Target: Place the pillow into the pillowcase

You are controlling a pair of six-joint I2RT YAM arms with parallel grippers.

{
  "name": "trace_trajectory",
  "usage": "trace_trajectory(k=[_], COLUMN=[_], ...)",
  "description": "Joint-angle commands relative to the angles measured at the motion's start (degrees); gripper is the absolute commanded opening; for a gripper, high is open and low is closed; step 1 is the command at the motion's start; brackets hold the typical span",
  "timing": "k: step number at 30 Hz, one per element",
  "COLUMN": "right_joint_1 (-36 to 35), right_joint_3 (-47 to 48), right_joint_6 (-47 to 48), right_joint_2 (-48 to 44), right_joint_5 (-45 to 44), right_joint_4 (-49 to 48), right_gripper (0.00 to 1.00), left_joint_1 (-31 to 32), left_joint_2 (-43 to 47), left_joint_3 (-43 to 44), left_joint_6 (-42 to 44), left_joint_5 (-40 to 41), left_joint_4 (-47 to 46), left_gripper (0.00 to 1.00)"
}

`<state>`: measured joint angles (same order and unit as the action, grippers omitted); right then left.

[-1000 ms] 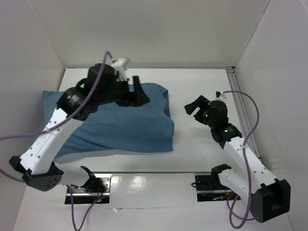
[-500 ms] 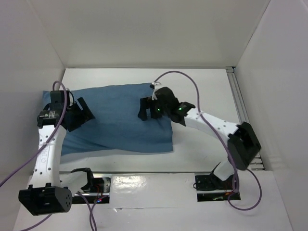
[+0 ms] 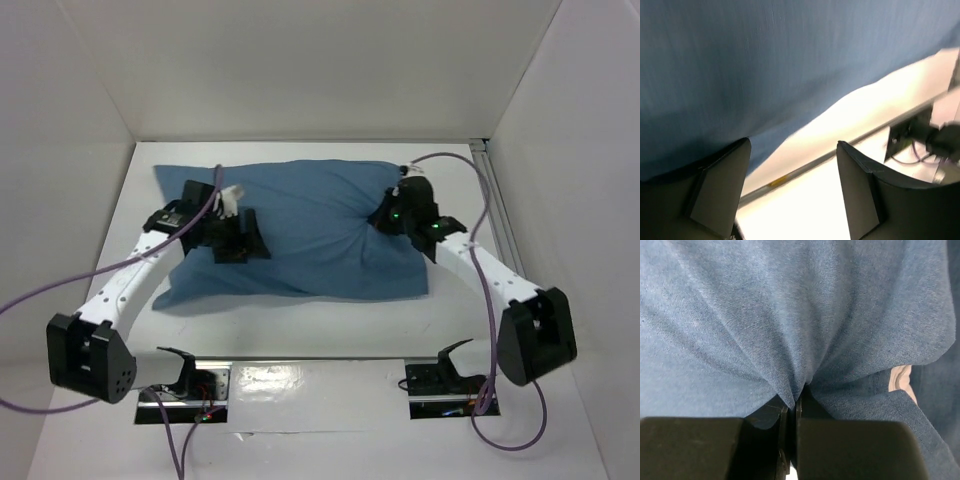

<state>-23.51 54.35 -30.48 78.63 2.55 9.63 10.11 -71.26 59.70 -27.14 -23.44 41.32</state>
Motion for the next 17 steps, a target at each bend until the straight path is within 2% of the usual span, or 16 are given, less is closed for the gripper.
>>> trace_trajectory(k=[1,3,4,5,6,8,9,13,17], right_joint_1=[4.8,6.6,6.6,6.6,6.6,6.6,6.6,6.6,6.6], right_joint_3=[-1.1,-1.7,-0.7,0.2,1.4,6.3,8.0,14.5,16.4], right_joint_6=[1.4,2.6,3.1,4.0,4.0,4.0,4.0,4.6,6.0], right_joint_2=[-6.2,-7.0,-7.6,-7.6,-8.4,-10.0,-10.6,-14.1,-18.8], right_joint_5=[-9.1,-10.0,-10.0,-11.1,-12.2,-18.3,-20.4,-28.7,-32.5], right_joint_4=[5.1,7.2,8.0,9.0,12.1,16.5,20.7,27.8,30.5], right_gripper=[0.00,0.00,0.12,0.39,0.81,0.99,1.00,1.00,1.00], left_joint_1=[6.8,8.1,8.8,8.8,9.3,9.3,9.3,8.3,4.8], left_joint_2=[-4.3,-7.3,-9.8,-10.6,-10.6,-9.0,-8.0,-3.2,1.5], left_joint_3=[6.4,9.6,13.9,16.3,18.7,24.8,26.8,33.6,32.5], left_joint_6=[-1.8,-1.8,-1.8,-1.3,-0.6,0.1,0.7,1.2,1.2], left_joint_5=[0.1,0.1,-0.7,-0.7,0.8,2.2,3.1,6.6,6.6], left_joint_4=[-6.8,-7.7,-6.4,-5.1,-3.8,-0.5,0.8,4.8,4.8], left_gripper=[0.82,0.82,0.82,0.84,0.86,0.88,0.89,0.95,0.96])
